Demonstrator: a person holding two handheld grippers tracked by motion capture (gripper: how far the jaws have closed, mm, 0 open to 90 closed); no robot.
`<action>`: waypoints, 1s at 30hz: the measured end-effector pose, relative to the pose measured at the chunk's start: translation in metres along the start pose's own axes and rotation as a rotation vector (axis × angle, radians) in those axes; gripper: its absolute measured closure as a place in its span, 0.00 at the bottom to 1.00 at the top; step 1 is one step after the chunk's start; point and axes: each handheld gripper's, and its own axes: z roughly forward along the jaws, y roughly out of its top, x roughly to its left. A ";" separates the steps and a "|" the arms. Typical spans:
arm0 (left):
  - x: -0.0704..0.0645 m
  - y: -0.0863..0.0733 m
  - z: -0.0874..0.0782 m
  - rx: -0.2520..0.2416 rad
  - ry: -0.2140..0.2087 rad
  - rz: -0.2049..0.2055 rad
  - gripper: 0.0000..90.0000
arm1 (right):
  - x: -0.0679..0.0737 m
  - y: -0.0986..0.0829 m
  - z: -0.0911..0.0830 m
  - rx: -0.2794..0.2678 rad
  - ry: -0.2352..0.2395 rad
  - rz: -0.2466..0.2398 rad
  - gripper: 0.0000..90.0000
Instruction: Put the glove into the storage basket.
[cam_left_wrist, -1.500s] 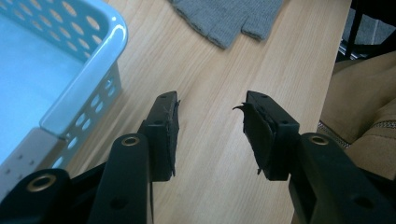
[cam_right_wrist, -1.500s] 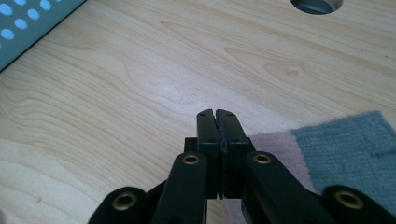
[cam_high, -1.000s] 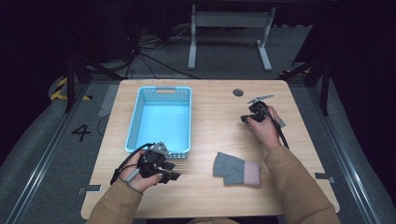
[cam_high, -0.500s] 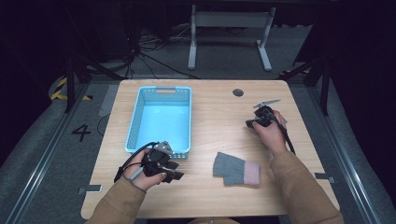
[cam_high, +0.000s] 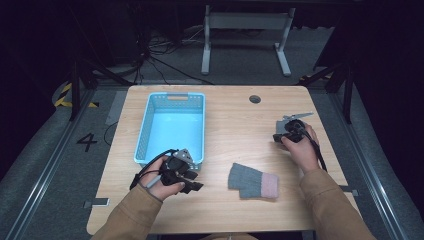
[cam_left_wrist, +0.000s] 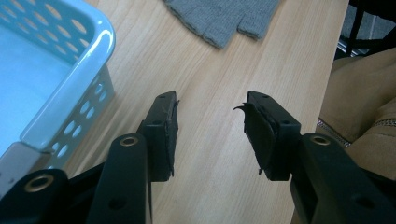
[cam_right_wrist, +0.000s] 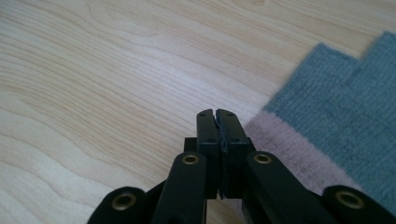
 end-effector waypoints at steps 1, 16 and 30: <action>0.000 0.001 0.000 0.004 0.000 0.004 0.61 | -0.001 -0.002 -0.002 0.001 -0.004 0.004 0.99; 0.000 0.010 0.006 0.013 -0.022 0.028 0.61 | -0.012 -0.022 -0.017 0.000 -0.023 0.042 0.99; 0.000 0.013 0.009 0.011 -0.026 0.034 0.61 | -0.015 -0.021 -0.030 -0.044 -0.022 0.064 0.88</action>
